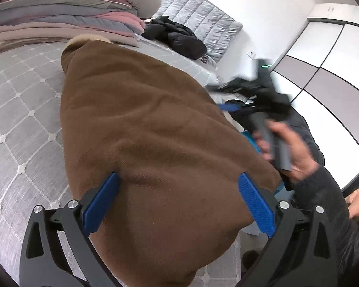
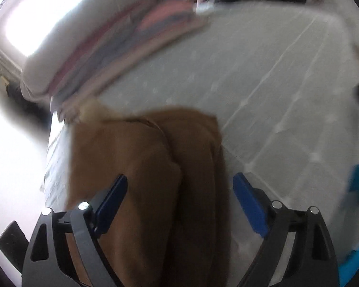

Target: Fold large clothes

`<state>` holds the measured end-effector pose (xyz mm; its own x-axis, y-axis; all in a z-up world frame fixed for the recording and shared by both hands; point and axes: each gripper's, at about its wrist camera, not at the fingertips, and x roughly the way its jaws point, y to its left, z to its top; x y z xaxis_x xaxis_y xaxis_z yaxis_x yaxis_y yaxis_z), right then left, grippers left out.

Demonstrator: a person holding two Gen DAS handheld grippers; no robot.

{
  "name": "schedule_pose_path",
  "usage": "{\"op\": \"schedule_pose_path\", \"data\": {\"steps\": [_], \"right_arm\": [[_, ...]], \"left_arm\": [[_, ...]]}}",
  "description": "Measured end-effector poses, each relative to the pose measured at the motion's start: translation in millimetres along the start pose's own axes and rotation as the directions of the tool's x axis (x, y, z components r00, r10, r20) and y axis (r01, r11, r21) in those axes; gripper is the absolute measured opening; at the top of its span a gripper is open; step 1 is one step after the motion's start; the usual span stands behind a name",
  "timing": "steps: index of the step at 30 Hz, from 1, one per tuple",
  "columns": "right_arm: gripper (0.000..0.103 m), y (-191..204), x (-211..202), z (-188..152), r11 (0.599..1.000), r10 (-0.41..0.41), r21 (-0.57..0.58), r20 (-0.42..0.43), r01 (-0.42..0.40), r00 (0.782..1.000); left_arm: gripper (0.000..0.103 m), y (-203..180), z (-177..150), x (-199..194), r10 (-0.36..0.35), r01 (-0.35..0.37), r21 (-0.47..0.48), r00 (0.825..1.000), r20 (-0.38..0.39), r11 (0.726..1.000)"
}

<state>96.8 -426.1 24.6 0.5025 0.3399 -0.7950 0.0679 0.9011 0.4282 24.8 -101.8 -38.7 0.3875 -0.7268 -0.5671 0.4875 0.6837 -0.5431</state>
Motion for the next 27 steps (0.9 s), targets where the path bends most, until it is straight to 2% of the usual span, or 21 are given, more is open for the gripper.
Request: {"op": "schedule_pose_path", "data": {"steps": [2, 3, 4, 5, 6, 7, 8, 9, 10, 11, 12, 13, 14, 15, 16, 18, 19, 21, 23, 25, 27], "right_arm": [[0.087, 24.9, -38.6, -8.3, 0.992, 0.122, 0.018, 0.087, -0.124, 0.989], [0.093, 37.6, -48.3, -10.2, 0.982, 0.185, 0.020, 0.120, -0.189, 0.975], [0.097, 49.6, -58.7, -11.5, 0.952, 0.294, 0.031, 0.170, -0.303, 0.941], [0.097, 56.3, -61.8, -15.8, 0.909, 0.394, 0.050, 0.223, -0.414, 0.892], [0.097, 58.7, -55.0, -22.0, 0.882, 0.436, 0.069, 0.255, -0.467, 0.863], [0.097, 59.0, -44.2, -30.2, 0.889, 0.423, 0.067, 0.262, -0.454, 0.867], [0.097, 53.6, -29.8, -37.5, 0.920, 0.367, 0.046, 0.257, -0.390, 0.894], [0.097, 42.4, -3.4, -48.9, 0.975, 0.210, 0.018, 0.241, -0.221, 0.948], [0.096, 24.3, 23.8, -58.4, 0.991, 0.127, 0.015, 0.217, -0.133, 0.968], [0.096, -3.8, 49.2, -69.3, 0.983, 0.143, 0.085, 0.180, -0.160, 0.973], [0.094, -22.0, 53.4, -72.5, 0.958, 0.179, 0.193, 0.179, -0.213, 0.967], [0.094, -36.2, 39.8, -70.2, 0.923, 0.214, 0.269, 0.234, -0.275, 0.948], [0.094, -36.7, 26.4, -64.9, 0.929, 0.209, 0.253, 0.249, -0.271, 0.946], [0.094, -32.1, 18.0, -60.0, 0.942, 0.219, 0.206, 0.220, -0.265, 0.951], [0.094, -27.5, 11.5, -57.7, 0.952, 0.225, 0.169, 0.180, -0.255, 0.958], [0.094, -21.5, -2.8, -59.1, 0.967, 0.221, 0.103, 0.123, -0.234, 0.967], [0.096, -20.0, -13.1, -61.5, 0.981, 0.176, 0.059, 0.091, -0.182, 0.980], [0.096, -29.9, -25.7, -68.2, 0.998, 0.065, 0.019, 0.026, -0.066, 0.998], [0.096, -49.5, -24.8, -81.5, 0.998, 0.044, 0.045, -0.063, -0.042, 0.997], [0.096, -67.8, -13.4, -94.8, 0.996, 0.066, 0.070, -0.159, -0.055, 0.985], [0.096, -77.8, -2.4, -107.9, 0.987, 0.136, 0.116, -0.217, -0.113, 0.967]], "left_arm": [[0.095, -0.7, -1.6, 0.7, 0.004, -0.004, 0.012, 1.000, 0.003, 1.000], [0.095, -1.5, -2.1, 0.6, 0.008, -0.008, 0.015, 1.000, 0.005, 1.000], [0.095, -1.7, -2.6, 0.7, 0.010, -0.010, 0.017, 1.000, 0.006, 1.000], [0.095, -1.3, -2.7, 0.3, 0.009, -0.009, 0.015, 1.000, 0.006, 1.000], [0.095, 0.5, -2.6, -1.3, 0.003, -0.003, 0.007, 1.000, 0.004, 1.000], [0.095, 1.7, -1.8, -2.7, -0.010, 0.010, -0.009, 1.000, 0.001, 1.000], [0.095, 5.9, -0.3, -7.5, -0.037, 0.037, -0.045, 0.999, 0.001, 0.998], [0.095, 10.1, 1.1, -12.0, -0.060, 0.060, -0.076, 0.998, 0.007, 0.995], [0.095, 17.5, 2.8, -19.2, -0.081, 0.083, -0.121, 0.997, 0.018, 0.989], [0.095, 23.4, 3.7, -24.1, -0.084, 0.087, -0.148, 0.996, 0.028, 0.985], [0.095, 33.0, 5.2, -31.4, -0.075, 0.081, -0.186, 0.996, 0.043, 0.979], [0.095, 45.3, 6.3, -36.9, -0.074, 0.084, -0.232, 0.996, 0.052, 0.969], [0.095, 52.9, 6.5, -38.0, -0.082, 0.093, -0.265, 0.995, 0.051, 0.960], [0.095, 65.9, 6.1, -36.2, -0.108, 0.114, -0.328, 0.993, 0.036, 0.938], [0.095, 77.2, 4.4, -31.0, -0.153, 0.146, -0.391, 0.988, 0.014, 0.909], [0.095, 96.6, -6.2, -12.9, -0.270, 0.221, -0.513, 0.963, -0.023, 0.829], [0.095, 101.6, -12.3, -3.1, -0.292, 0.219, -0.549, 0.955, -0.047, 0.806], [0.095, 104.9, -22.4, 12.1, -0.281, 0.183, -0.572, 0.956, -0.087, 0.799], [0.095, 102.9, -30.3, 27.0, -0.299, 0.177, -0.582, 0.947, -0.120, 0.793], [0.095, 95.8, -33.9, 38.4, -0.302, 0.170, -0.571, 0.942, -0.143, 0.803], [0.095, 88.7, -34.7, 44.7, -0.291, 0.160, -0.547, 0.943, -0.162, 0.822]]}}
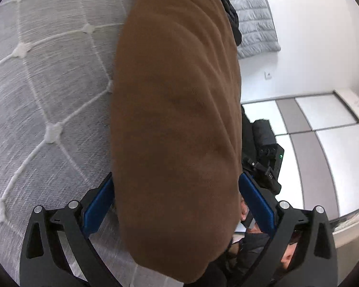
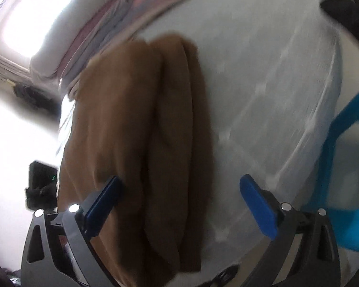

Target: Fold large clothes

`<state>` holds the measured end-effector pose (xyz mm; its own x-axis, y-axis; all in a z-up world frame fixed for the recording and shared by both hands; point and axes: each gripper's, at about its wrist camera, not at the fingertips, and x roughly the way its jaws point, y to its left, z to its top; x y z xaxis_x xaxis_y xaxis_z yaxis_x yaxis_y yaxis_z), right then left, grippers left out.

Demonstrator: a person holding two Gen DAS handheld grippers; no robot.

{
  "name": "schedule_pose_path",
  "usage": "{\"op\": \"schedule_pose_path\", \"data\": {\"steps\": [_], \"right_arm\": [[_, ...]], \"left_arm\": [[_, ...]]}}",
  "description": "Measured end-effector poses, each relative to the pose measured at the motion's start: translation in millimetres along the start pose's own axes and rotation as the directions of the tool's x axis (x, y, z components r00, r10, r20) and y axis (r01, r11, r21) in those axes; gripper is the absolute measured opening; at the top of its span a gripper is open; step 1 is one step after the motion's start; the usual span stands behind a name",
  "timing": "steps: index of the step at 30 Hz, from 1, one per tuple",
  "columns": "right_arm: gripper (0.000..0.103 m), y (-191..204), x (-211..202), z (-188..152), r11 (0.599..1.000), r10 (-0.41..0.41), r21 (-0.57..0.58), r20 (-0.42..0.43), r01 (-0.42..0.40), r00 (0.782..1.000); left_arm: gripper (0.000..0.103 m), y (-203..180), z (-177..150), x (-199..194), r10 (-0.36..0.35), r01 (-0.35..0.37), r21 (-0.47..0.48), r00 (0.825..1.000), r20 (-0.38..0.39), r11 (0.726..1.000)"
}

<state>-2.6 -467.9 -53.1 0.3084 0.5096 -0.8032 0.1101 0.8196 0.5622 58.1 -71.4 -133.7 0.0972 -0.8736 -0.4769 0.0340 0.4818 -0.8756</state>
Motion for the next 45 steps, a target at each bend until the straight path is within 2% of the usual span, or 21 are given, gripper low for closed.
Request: {"op": "schedule_pose_path", "data": {"steps": [2, 4, 6, 8, 12, 13, 14, 16, 19, 23, 25, 26, 27, 29, 32, 34, 35, 38, 40, 44, 45], "right_arm": [[0.096, -14.8, 11.5, -2.1, 0.997, 0.060, 0.049, -0.042, -0.058, 0.997], [0.096, -19.7, 9.5, -4.1, 0.995, 0.091, 0.054, -0.029, -0.089, 0.995], [0.096, -20.7, 2.2, -4.8, 0.985, 0.163, 0.055, 0.008, -0.163, 0.987], [0.096, -26.3, 3.2, -11.0, 0.965, 0.251, 0.082, -0.028, -0.248, 0.967], [0.098, -31.5, 30.3, -7.1, 0.952, 0.296, 0.091, -0.050, -0.291, 0.954], [0.098, -25.5, 27.3, -13.4, 0.926, 0.368, 0.117, -0.069, -0.359, 0.927], [0.098, -17.5, 33.4, -23.2, 0.900, 0.430, 0.118, -0.089, -0.419, 0.898], [0.098, 8.2, 39.4, -30.1, 0.918, 0.397, 0.048, -0.104, -0.394, 0.912], [0.098, 42.3, 40.9, -48.1, 0.854, 0.518, 0.042, -0.133, -0.518, 0.845], [0.098, 77.9, 56.8, -89.3, 0.841, 0.519, -0.016, -0.262, -0.541, 0.814], [0.098, 71.6, 68.3, -106.1, 0.875, 0.457, -0.011, -0.305, -0.483, 0.835], [0.098, 59.0, 72.7, -112.3, 0.891, 0.437, 0.018, -0.300, -0.454, 0.848], [0.097, 50.1, 73.0, -115.4, 0.886, 0.453, 0.049, -0.290, -0.460, 0.843], [0.097, 29.1, 58.6, -119.2, 0.865, 0.502, 0.104, -0.208, -0.491, 0.840], [0.097, 15.6, 34.6, -110.6, 0.854, 0.517, 0.120, -0.108, -0.505, 0.849], [0.097, 17.0, 27.0, -102.0, 0.858, 0.510, 0.117, -0.081, -0.500, 0.856], [0.097, 20.4, 28.3, -96.5, 0.859, 0.508, 0.112, -0.075, -0.499, 0.858], [0.097, 29.9, 51.5, -86.3, 0.879, 0.473, 0.132, -0.105, -0.459, 0.875], [0.098, 29.8, 72.7, -86.4, 0.890, 0.445, 0.174, -0.122, -0.422, 0.887], [0.098, 26.3, 74.9, -87.9, 0.860, 0.488, 0.213, -0.079, -0.464, 0.869], [0.098, 28.9, 74.9, -90.5, 0.855, 0.495, 0.218, -0.074, -0.470, 0.866]], "left_arm": [[0.095, -3.4, 0.3, 9.5, 0.026, -0.025, 0.044, 0.999, -0.032, 0.999], [0.095, -4.0, 2.4, 18.4, 0.058, -0.052, 0.087, 0.996, -0.061, 0.995], [0.096, -3.6, 3.5, 20.7, 0.052, -0.047, 0.089, 0.997, -0.057, 0.995], [0.096, -1.4, 4.7, 21.7, 0.046, -0.041, 0.081, 0.997, -0.059, 0.996], [0.095, -7.4, 8.0, 22.0, -0.021, 0.024, 0.067, 0.999, -0.048, 0.997], [0.092, -13.9, 6.7, 17.9, -0.033, 0.036, 0.085, 0.999, -0.038, 0.996], [0.080, -26.9, 3.8, 12.5, -0.014, 0.017, 0.132, 1.000, -0.024, 0.991], [0.074, -48.6, 6.3, -0.9, 0.005, -0.004, 0.199, 1.000, -0.003, 0.980], [0.072, -65.2, 10.2, -32.8, 0.048, -0.056, 0.219, 0.998, 0.040, 0.974], [0.073, -59.3, 0.9, -73.1, 0.110, -0.108, 0.222, 0.994, 0.002, 0.969], [0.076, -39.4, -11.1, -68.5, 0.191, -0.170, 0.220, 0.978, -0.079, 0.961], [0.079, -24.7, -14.1, -63.5, 0.252, -0.225, 0.208, 0.962, -0.110, 0.952], [0.080, -15.0, -12.6, -65.1, 0.264, -0.241, 0.182, 0.958, -0.114, 0.953], [0.080, 0.1, -2.5, -80.1, 0.186, -0.177, 0.102, 0.978, -0.095, 0.979], [0.080, -7.6, 15.2, -106.7, 0.181, -0.185, 0.116, 0.982, 0.046, 0.976], [0.080, -2.4, 27.0, -111.7, 0.104, -0.109, 0.071, 0.992, 0.073, 0.991], [0.081, 0.2, 31.1, -108.0, 0.111, -0.116, 0.058, 0.991, 0.077, 0.992], [0.082, 4.0, 36.3, -78.5, 0.142, -0.143, 0.028, 0.990, 0.016, 0.989], [0.088, -0.4, 32.6, -52.6, 0.157, -0.155, 0.055, 0.987, -0.037, 0.986], [0.090, -2.2, 32.7, -31.5, 0.148, -0.143, 0.075, 0.987, -0.066, 0.987], [0.086, -5.6, 31.6, -32.2, 0.148, -0.142, 0.093, 0.987, -0.056, 0.985]]}}
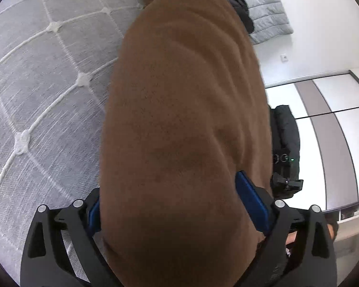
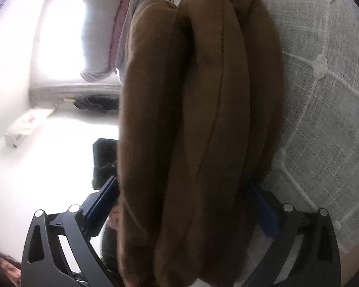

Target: Fold large clothes

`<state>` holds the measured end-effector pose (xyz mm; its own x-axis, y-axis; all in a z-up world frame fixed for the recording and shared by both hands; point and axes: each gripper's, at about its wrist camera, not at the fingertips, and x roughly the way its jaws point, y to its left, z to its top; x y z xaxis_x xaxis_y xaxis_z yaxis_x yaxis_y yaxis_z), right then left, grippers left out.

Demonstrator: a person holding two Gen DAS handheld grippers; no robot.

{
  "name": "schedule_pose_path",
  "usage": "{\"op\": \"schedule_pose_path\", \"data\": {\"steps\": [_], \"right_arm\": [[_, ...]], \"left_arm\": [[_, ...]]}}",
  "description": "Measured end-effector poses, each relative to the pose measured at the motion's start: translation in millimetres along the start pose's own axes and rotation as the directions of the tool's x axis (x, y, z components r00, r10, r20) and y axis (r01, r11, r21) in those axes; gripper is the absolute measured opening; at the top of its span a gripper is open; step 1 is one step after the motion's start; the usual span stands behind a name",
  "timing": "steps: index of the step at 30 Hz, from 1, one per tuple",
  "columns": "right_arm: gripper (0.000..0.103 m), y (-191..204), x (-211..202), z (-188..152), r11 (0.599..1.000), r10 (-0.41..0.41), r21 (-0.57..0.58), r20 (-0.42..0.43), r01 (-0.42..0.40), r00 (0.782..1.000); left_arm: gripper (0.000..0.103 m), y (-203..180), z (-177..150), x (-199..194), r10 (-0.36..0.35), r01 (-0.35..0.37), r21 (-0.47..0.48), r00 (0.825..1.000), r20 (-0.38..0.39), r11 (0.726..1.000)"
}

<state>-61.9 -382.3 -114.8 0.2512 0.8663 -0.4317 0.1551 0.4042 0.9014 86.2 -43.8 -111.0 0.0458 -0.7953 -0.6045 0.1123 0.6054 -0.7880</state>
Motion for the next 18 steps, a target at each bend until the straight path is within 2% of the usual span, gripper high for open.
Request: {"op": "schedule_pose_path", "data": {"steps": [3, 4, 7, 8, 9, 11, 12, 13, 15, 18], "right_arm": [[0.098, 16.3, 5.9, -7.6, 0.997, -0.029, -0.068, -0.018, 0.028, 0.999], [0.098, 40.0, 13.5, -7.6, 0.995, -0.039, -0.093, -0.019, 0.037, 0.999], [0.098, 65.8, 21.2, -13.6, 0.987, -0.050, -0.152, -0.030, 0.045, 0.998], [0.098, 69.7, 25.6, -15.6, 0.986, -0.056, -0.163, -0.054, 0.046, 0.997], [0.098, 69.2, 30.6, -18.2, 0.982, -0.092, -0.169, -0.077, 0.078, 0.993], [0.098, 59.2, 32.2, -21.8, 0.970, -0.198, -0.157, -0.080, 0.184, 0.977], [0.098, 49.7, 26.1, -21.5, 0.961, -0.256, -0.125, -0.053, 0.248, 0.965], [0.098, 45.1, 15.0, -22.8, 0.956, -0.278, -0.099, -0.017, 0.275, 0.960], [0.098, 48.5, -10.4, -24.5, 0.949, -0.295, -0.075, 0.120, 0.305, 0.948], [0.098, 71.6, -29.8, -34.9, 0.921, -0.342, -0.102, 0.252, 0.377, 0.905]], "left_arm": [[0.070, -17.7, -12.9, -13.1, 0.026, -0.030, 0.080, 0.998, 0.051, 0.996], [0.067, -22.8, -14.7, -21.0, 0.002, -0.008, 0.098, 0.998, 0.069, 0.995], [0.064, -38.3, -22.0, -42.8, -0.052, 0.038, 0.156, 0.995, 0.089, 0.987], [0.064, -39.0, -23.2, -45.4, -0.042, 0.028, 0.163, 0.996, 0.082, 0.986], [0.064, -36.3, -23.8, -44.5, 0.007, -0.015, 0.167, 0.999, 0.050, 0.986], [0.066, -20.5, -19.6, -36.5, 0.062, -0.062, 0.113, 0.998, 0.000, 0.992], [0.067, -17.7, -16.5, -34.1, 0.077, -0.076, 0.093, 0.997, -0.010, 0.993], [0.067, -14.7, -14.9, -35.2, 0.069, -0.068, 0.070, 0.998, -0.011, 0.995], [0.067, -14.7, -17.2, -43.5, 0.046, -0.047, 0.062, 0.999, 0.007, 0.997], [0.067, -11.1, -21.9, -55.6, 0.060, -0.064, 0.073, 0.997, 0.056, 0.995]]}}
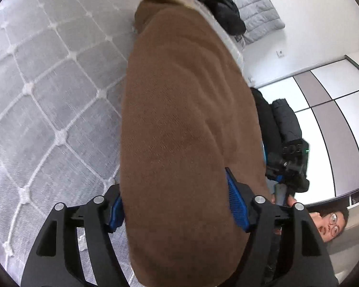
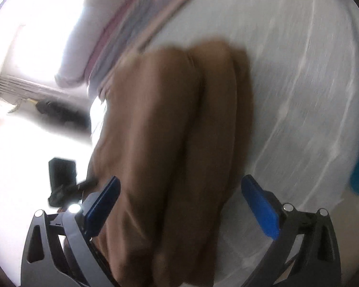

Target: Fold large clothes

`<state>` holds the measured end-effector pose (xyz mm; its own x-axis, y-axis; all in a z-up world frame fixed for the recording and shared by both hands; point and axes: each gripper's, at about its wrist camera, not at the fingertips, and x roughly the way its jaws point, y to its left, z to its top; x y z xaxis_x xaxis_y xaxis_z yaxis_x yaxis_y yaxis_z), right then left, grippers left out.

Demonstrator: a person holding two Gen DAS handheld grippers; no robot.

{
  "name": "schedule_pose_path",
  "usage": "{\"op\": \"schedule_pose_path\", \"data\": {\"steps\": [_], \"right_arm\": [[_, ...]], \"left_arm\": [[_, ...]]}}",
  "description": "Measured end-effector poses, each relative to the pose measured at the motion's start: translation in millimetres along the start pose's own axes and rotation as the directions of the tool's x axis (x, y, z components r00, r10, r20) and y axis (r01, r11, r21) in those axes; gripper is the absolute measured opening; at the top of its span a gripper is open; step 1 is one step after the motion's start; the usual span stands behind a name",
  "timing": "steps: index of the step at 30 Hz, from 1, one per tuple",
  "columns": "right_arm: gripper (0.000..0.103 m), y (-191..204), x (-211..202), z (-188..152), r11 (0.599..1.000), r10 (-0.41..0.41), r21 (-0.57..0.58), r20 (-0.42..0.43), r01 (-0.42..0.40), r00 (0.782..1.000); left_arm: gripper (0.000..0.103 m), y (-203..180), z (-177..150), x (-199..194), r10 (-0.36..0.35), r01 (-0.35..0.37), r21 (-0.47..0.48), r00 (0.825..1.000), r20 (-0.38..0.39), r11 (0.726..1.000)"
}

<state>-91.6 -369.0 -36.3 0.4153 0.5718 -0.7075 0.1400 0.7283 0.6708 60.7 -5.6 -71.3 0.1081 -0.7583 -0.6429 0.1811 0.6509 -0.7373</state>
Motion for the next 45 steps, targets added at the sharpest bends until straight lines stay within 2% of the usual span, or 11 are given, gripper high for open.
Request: {"op": "schedule_pose_path", "data": {"steps": [7, 10, 13, 18, 22, 28, 33, 35, 38, 43, 45], "right_arm": [[0.098, 18.4, -1.2, 27.6, 0.997, -0.071, 0.042, 0.142, 0.065, 0.987], [0.098, 48.1, 2.4, 35.2, 0.991, -0.119, 0.086, 0.240, 0.101, 0.964], [0.098, 85.6, -12.2, 12.6, 0.992, -0.067, -0.070, 0.385, 0.101, 0.920], [0.098, 177.7, -0.9, -39.8, 0.906, -0.019, -0.360, 0.491, 0.223, 0.871], [0.098, 211.6, -10.2, -71.2, 0.809, -0.023, -0.462, 0.593, 0.363, 0.805], [0.098, 175.9, -7.8, -102.2, 0.806, -0.152, -0.351, 0.656, 0.477, 0.739], [0.098, 165.3, -40.5, -159.4, 0.815, -0.175, -0.317, 0.663, 0.486, 0.727], [0.098, 173.1, -38.6, -183.5, 0.775, -0.228, -0.307, 0.679, 0.552, 0.697], [0.098, 182.6, -32.1, -208.2, 0.711, -0.296, -0.301, 0.692, 0.635, 0.659], [0.098, 173.9, -47.9, -206.6, 0.764, -0.303, -0.277, 0.643, 0.583, 0.703], [0.098, 160.9, -58.7, -184.8, 0.799, -0.325, -0.232, 0.611, 0.555, 0.722]], "left_arm": [[0.076, 26.0, -1.0, -61.5, 0.050, -0.040, -0.042, 0.965, 0.256, 0.998], [0.078, 12.8, -3.6, -81.5, 0.081, -0.090, 0.006, 0.918, 0.388, 0.996], [0.086, -26.3, -12.9, -82.0, 0.114, -0.190, 0.099, 0.854, 0.508, 0.977], [0.090, -73.2, -42.5, -84.3, 0.212, -0.449, 0.222, 0.731, 0.649, 0.866], [0.091, -85.8, -58.9, -84.5, 0.259, -0.538, 0.233, 0.685, 0.681, 0.810], [0.095, -80.3, -70.7, -81.9, 0.373, -0.560, 0.164, 0.714, 0.592, 0.812], [0.095, -85.0, -108.0, -70.9, 0.478, -0.664, 0.153, 0.660, 0.579, 0.732], [0.095, -94.0, -128.5, -69.0, 0.529, -0.716, 0.150, 0.624, 0.575, 0.681], [0.095, -107.7, -155.6, -74.8, 0.540, -0.722, 0.147, 0.621, 0.568, 0.676], [0.095, -124.5, -177.4, -86.2, 0.531, -0.724, 0.192, 0.635, 0.561, 0.663], [0.095, -121.0, -163.8, -93.6, 0.516, -0.696, 0.217, 0.672, 0.530, 0.684]]}}
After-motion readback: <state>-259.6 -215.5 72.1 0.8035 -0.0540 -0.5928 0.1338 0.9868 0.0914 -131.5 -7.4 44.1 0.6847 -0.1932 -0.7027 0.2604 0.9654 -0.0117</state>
